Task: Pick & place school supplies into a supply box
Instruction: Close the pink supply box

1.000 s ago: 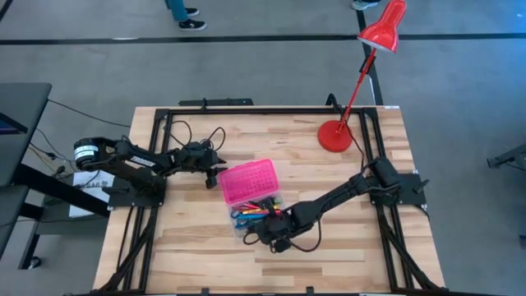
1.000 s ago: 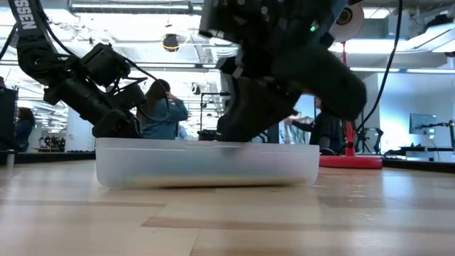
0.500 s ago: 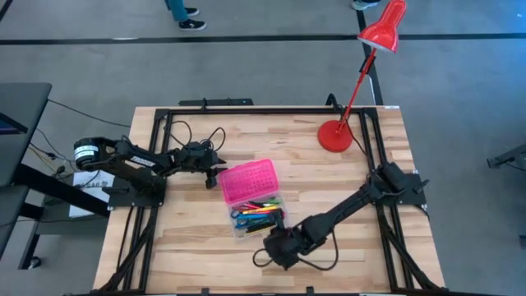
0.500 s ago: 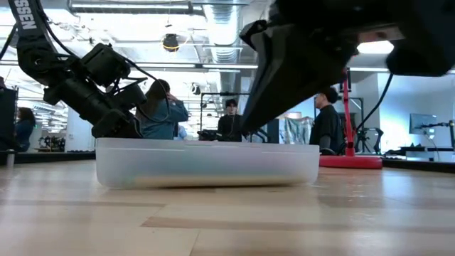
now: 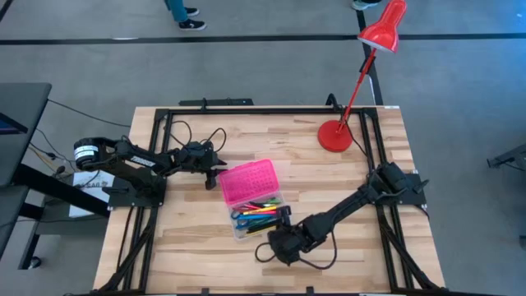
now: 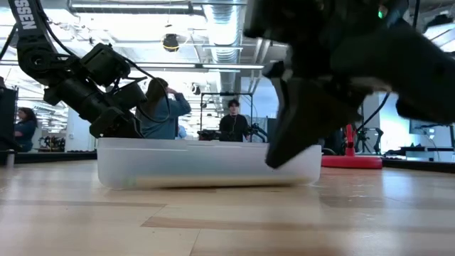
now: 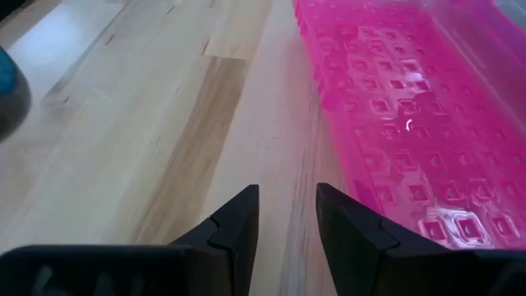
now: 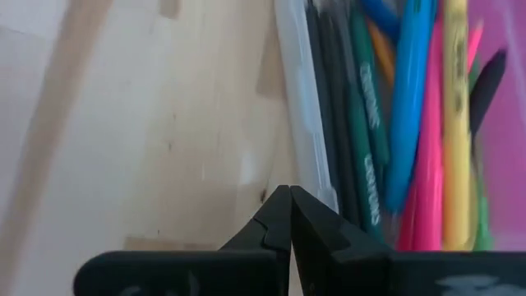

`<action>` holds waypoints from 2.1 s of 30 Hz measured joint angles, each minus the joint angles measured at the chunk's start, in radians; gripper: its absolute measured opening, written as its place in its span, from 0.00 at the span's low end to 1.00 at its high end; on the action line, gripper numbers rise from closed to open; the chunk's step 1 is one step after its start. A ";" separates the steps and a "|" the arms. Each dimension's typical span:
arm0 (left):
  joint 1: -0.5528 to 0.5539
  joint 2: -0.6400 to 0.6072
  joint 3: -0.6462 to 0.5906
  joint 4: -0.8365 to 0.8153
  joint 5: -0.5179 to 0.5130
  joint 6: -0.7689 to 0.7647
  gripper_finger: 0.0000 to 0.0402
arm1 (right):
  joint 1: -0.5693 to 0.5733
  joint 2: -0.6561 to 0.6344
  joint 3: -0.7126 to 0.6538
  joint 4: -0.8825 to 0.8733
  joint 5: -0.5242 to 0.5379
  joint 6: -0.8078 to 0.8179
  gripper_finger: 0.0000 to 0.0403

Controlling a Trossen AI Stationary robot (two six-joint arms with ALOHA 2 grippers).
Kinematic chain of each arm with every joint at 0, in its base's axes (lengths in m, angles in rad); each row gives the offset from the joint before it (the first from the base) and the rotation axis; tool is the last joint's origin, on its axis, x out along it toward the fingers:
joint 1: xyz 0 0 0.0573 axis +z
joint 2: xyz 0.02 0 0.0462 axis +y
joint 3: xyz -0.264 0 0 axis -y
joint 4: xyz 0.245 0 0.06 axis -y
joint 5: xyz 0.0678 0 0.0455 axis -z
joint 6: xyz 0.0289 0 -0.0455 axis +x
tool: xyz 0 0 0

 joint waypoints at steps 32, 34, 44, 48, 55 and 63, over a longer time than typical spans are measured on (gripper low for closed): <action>0.000 0.000 0.000 -0.105 0.131 0.020 0.30 | -0.033 0.000 -0.072 -0.082 0.083 0.140 0.00; -0.001 0.000 0.000 -0.115 0.110 0.021 0.30 | -0.036 0.000 -0.073 -0.095 0.096 0.150 0.00; 0.000 0.000 0.000 -0.115 0.075 0.032 0.30 | -0.051 0.000 -0.074 -0.115 0.109 0.150 0.00; 0.000 0.000 0.000 -0.117 0.077 0.037 0.30 | -0.059 0.000 -0.074 -0.126 0.108 0.150 0.00; -0.013 0.008 0.000 -0.117 0.086 0.078 0.30 | -0.065 0.000 -0.073 -0.127 0.105 0.150 0.00; -0.013 0.008 0.000 -0.119 0.145 0.087 0.30 | -0.064 0.000 -0.083 -0.127 0.121 0.150 0.00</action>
